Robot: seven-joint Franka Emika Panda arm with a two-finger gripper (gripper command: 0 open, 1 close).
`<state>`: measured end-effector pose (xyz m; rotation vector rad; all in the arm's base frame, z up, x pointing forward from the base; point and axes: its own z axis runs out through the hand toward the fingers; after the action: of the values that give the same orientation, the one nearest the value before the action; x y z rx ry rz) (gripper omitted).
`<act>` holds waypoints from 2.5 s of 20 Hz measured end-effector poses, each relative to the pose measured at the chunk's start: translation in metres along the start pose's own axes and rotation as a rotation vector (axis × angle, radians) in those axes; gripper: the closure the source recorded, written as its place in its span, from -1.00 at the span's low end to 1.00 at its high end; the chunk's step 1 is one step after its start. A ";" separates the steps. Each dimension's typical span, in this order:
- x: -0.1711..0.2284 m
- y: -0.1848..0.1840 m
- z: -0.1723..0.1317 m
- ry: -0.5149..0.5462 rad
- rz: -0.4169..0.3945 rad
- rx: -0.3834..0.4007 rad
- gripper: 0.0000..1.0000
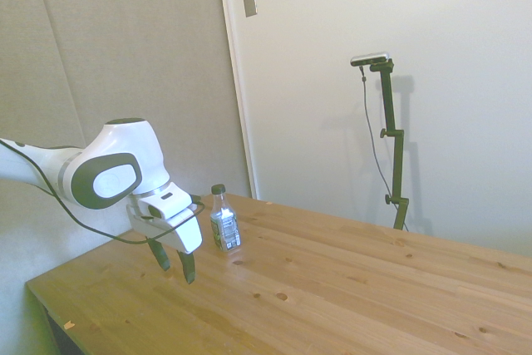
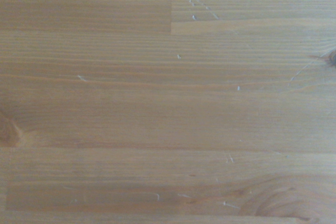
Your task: Knock down the bottle
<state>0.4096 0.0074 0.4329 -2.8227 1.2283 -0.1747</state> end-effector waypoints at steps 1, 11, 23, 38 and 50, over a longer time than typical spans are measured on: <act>0.000 0.000 0.000 0.001 0.000 0.001 -1.00; 0.002 -0.064 -0.038 0.047 0.077 0.058 1.00; 0.025 -0.172 -0.042 0.080 0.178 0.089 1.00; 0.043 -0.226 -0.046 0.110 0.240 0.102 1.00; 0.102 -0.267 -0.033 0.150 0.310 0.087 1.00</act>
<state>0.6681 0.1144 0.5000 -2.5438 1.6246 -0.4180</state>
